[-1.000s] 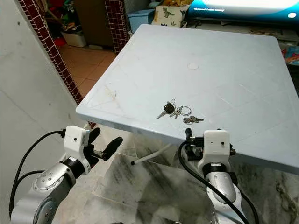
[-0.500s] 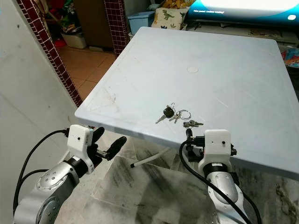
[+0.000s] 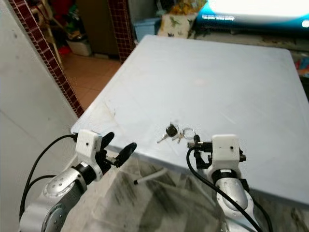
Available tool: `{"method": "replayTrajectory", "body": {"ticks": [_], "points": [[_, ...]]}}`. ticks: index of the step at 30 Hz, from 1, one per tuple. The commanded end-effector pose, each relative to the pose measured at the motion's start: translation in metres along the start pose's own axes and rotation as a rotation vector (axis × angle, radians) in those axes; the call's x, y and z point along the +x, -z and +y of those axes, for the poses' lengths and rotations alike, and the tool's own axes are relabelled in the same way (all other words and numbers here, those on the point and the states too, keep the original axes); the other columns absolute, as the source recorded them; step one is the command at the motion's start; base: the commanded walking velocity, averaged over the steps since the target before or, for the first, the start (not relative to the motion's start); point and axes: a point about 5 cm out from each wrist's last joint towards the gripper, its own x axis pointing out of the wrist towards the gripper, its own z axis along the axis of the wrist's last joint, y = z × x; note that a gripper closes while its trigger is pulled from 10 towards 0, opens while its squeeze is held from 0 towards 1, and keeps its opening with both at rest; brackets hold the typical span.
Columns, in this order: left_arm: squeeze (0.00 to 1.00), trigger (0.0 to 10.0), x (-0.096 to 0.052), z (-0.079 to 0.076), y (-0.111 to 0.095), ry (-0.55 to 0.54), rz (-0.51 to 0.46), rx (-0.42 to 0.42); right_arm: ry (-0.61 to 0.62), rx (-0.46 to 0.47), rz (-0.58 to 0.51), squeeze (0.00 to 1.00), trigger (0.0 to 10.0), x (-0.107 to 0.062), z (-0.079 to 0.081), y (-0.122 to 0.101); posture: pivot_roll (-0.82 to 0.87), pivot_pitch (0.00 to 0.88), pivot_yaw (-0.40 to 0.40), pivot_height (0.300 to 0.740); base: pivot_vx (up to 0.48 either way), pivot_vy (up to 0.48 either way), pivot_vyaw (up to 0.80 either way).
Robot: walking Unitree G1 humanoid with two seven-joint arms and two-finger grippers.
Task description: Hang keys on a hook
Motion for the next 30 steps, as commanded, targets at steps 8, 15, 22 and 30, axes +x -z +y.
{"method": "replayTrajectory", "body": {"ticks": [8, 15, 22, 30], "points": [[0.0, 10.0, -0.006, -0.004, 0.005, 0.068, 0.057, 0.007, -0.012, 0.0, -0.002, 0.0, 10.0, -0.003, 0.005, -0.004, -0.01, 0.084, 0.075, 0.74, 0.0, 0.0, 0.0], [0.0, 10.0, -0.012, -0.008, 0.011, 0.202, 0.15, 0.019, -0.028, -0.001, 0.085, 0.0, 10.0, -0.008, 0.001, 0.009, -0.01, 0.09, 0.081, 0.74, 0.0, 0.0, 0.0], [0.0, 10.0, -0.012, -0.01, 0.012, 0.26, 0.194, 0.022, -0.033, -0.004, 0.167, 0.0, 10.0, -0.002, 0.002, 0.02, -0.01, 0.093, 0.083, 0.74, 0.0, 0.0, 0.0], [0.0, 10.0, -0.012, -0.014, 0.012, 0.278, 0.194, 0.019, -0.022, -0.033, 0.188, 0.0, 10.0, 0.012, -0.011, 0.026, -0.01, 0.097, 0.081, 0.74, 0.0, 0.0, 0.0]]}}
